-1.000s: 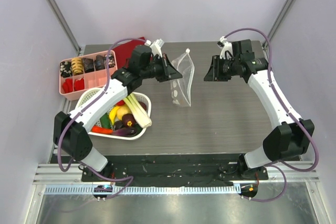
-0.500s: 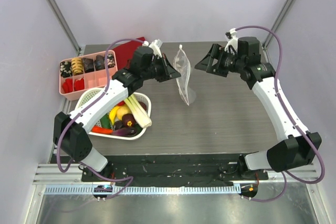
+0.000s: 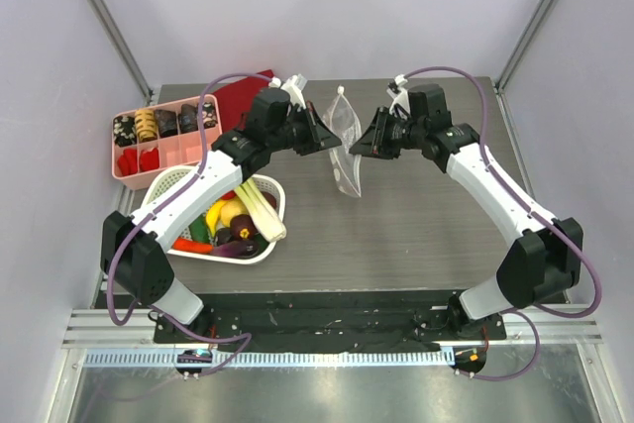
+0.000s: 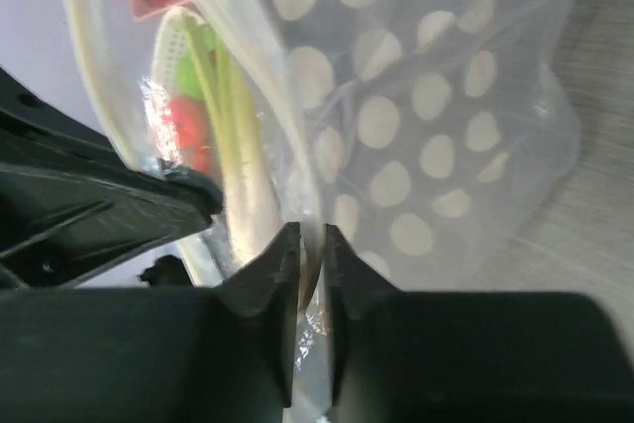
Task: Place the food in the zip-top bag and seal the zipper
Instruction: Open the zipper of the food storage bag.
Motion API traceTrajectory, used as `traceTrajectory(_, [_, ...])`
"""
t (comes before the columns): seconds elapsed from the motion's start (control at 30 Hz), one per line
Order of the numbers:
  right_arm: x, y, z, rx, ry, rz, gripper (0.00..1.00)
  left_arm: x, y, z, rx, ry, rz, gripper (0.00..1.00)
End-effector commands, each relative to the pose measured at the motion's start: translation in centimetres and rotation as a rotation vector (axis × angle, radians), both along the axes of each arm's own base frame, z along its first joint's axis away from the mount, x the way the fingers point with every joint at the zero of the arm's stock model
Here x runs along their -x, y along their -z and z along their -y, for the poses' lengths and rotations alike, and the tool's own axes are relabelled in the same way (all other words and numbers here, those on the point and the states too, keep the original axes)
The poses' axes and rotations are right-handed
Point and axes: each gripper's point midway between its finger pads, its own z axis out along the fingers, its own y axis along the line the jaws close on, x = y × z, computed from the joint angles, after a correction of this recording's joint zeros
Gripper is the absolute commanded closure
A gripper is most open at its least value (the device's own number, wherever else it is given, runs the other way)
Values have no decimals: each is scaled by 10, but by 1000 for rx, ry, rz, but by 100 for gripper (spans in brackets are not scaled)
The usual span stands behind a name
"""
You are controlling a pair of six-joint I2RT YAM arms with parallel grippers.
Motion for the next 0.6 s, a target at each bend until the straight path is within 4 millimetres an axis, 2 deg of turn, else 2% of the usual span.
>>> traceTrajectory(0.0, [-14, -11, 24, 40, 69, 71, 94, -1, -13, -20, -12, -25, 52, 100])
traceTrajectory(0.03, [-16, -19, 30, 53, 79, 94, 99, -2, -8, -27, -36, -31, 45, 100])
traceTrajectory(0.07, [-17, -20, 39, 92, 71, 127, 99, -10, -3, -45, -67, -71, 43, 100])
traceTrajectory(0.1, [-19, -17, 57, 137, 110, 114, 99, -12, 7, -57, -121, -80, 49, 100])
traceTrajectory(0.13, [-18, -27, 68, 163, 124, 151, 99, -9, 27, -72, -204, -91, 4, 100])
traceTrajectory(0.2, [-11, -25, 88, 247, 129, 170, 99, -20, 52, -108, -374, -140, -3, 100])
traceTrajectory(0.3, [7, -27, 104, 320, 108, 193, 99, -22, 90, -138, -502, -152, -96, 100])
traceTrajectory(0.33, [14, -24, 104, 323, 92, 186, 99, -20, 98, -140, -511, -135, -119, 100])
traceTrajectory(0.37, [22, -29, 105, 319, 81, 206, 99, -17, 104, -137, -510, -105, -143, 100])
traceTrajectory(0.43, [34, -24, 102, 326, 41, 200, 99, -12, 106, -121, -449, -28, -170, 100])
traceTrajectory(0.57, [52, -16, 97, 333, -14, 190, 99, -5, 90, -87, -341, 109, -128, 92])
